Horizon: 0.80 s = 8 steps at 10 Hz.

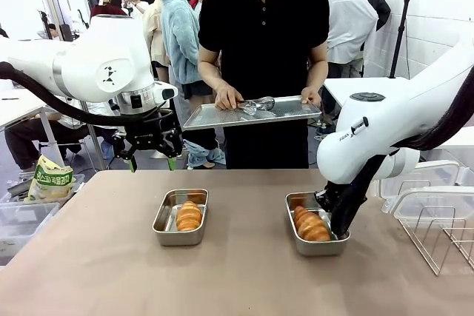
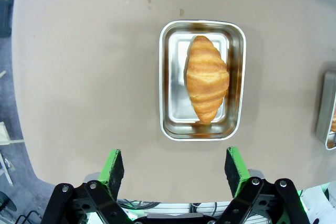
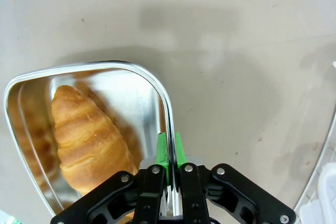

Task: Place the bread in airtight containers.
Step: Once an object is inside an Airtight Container , place the container in the center of the table.

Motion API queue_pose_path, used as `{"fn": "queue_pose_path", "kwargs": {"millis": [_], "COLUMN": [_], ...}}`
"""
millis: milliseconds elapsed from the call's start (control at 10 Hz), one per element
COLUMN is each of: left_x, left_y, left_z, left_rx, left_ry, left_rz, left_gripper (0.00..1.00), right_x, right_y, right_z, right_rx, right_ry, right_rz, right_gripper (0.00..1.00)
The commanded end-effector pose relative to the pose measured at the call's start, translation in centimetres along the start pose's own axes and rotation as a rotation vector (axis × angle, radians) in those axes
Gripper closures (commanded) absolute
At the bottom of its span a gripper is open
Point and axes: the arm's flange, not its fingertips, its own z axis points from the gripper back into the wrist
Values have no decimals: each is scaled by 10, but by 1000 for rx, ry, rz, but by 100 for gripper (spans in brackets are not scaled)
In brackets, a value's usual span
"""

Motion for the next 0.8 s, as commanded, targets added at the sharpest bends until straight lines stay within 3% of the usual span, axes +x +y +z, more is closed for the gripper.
{"fn": "queue_pose_path", "kwargs": {"millis": [0, 100, 600, 700], "left_x": [0, 0, 0, 0], "left_y": [1, 1, 1, 1], "left_z": [2, 2, 2, 2], "left_rx": [1, 1, 1, 1], "left_ry": [-4, -4, -4, -4], "left_rz": [1, 1, 1, 1], "left_gripper": [0, 0, 0, 0], "right_x": [5, 5, 3, 3], "right_y": [-2, -1, 0, 0], "right_z": [-6, -6, -3, -2], "right_rx": [24, 28, 16, 20], "right_ry": [-10, -5, -12, -11], "right_rz": [10, 7, -18, -21], "right_gripper": [100, 93, 0, 0]}}
